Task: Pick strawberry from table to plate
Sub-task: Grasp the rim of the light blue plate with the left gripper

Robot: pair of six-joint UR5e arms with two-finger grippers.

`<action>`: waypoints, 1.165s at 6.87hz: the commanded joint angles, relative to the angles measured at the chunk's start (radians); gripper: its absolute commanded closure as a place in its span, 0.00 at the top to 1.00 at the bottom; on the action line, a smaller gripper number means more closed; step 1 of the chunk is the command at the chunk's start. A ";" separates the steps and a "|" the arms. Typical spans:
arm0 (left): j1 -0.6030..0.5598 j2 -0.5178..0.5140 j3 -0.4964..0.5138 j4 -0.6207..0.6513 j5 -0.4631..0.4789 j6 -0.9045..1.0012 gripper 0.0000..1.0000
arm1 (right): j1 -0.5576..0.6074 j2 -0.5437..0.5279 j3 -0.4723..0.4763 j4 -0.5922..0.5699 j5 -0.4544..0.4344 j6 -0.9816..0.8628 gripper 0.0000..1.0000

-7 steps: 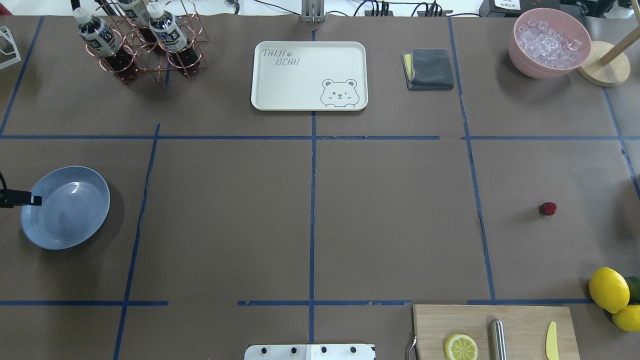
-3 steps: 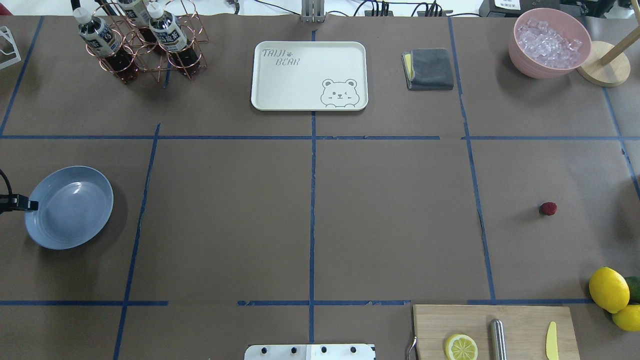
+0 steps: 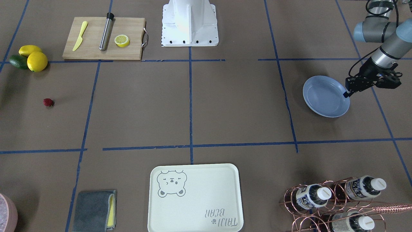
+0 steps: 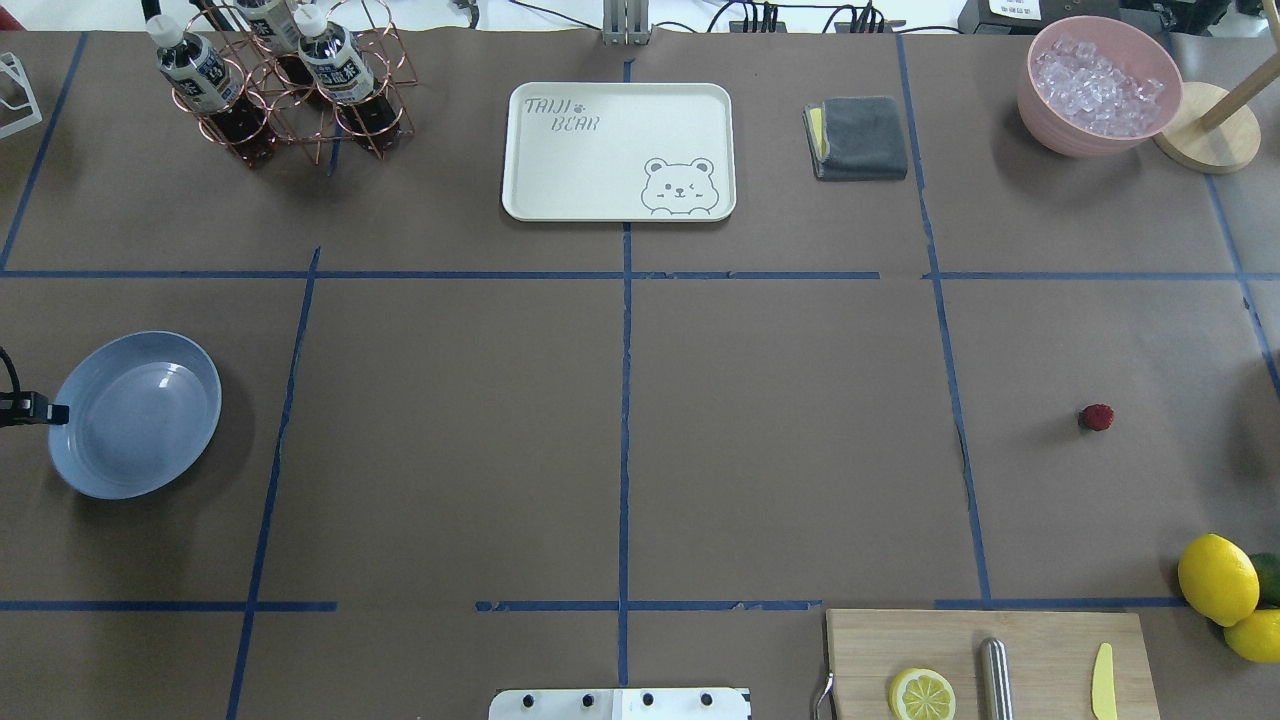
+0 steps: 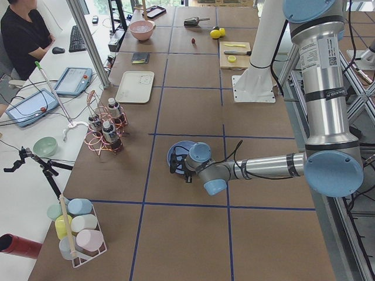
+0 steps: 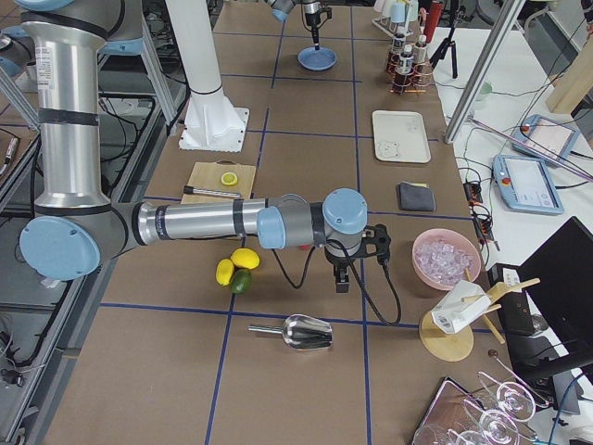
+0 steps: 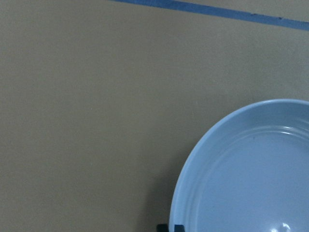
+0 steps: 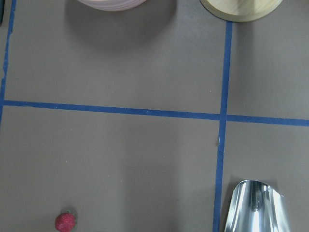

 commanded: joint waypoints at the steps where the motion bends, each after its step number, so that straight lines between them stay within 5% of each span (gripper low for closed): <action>1: -0.005 0.000 -0.051 0.009 -0.022 0.002 0.00 | 0.000 0.001 0.000 0.000 -0.002 0.000 1.00; 2: -0.013 -0.003 -0.105 0.053 -0.123 0.002 0.00 | 0.000 0.001 0.000 0.000 -0.002 0.000 1.00; 4: -0.034 -0.103 -0.247 0.332 -0.145 -0.014 0.00 | -0.020 0.001 0.011 0.000 -0.002 0.015 1.00; 5: -0.033 -0.215 -0.281 0.484 -0.119 -0.090 0.00 | -0.055 0.001 0.035 0.005 -0.005 0.099 1.00; 8: 0.141 -0.442 -0.289 0.535 0.023 -0.507 0.00 | -0.158 0.001 0.049 0.168 -0.011 0.343 1.00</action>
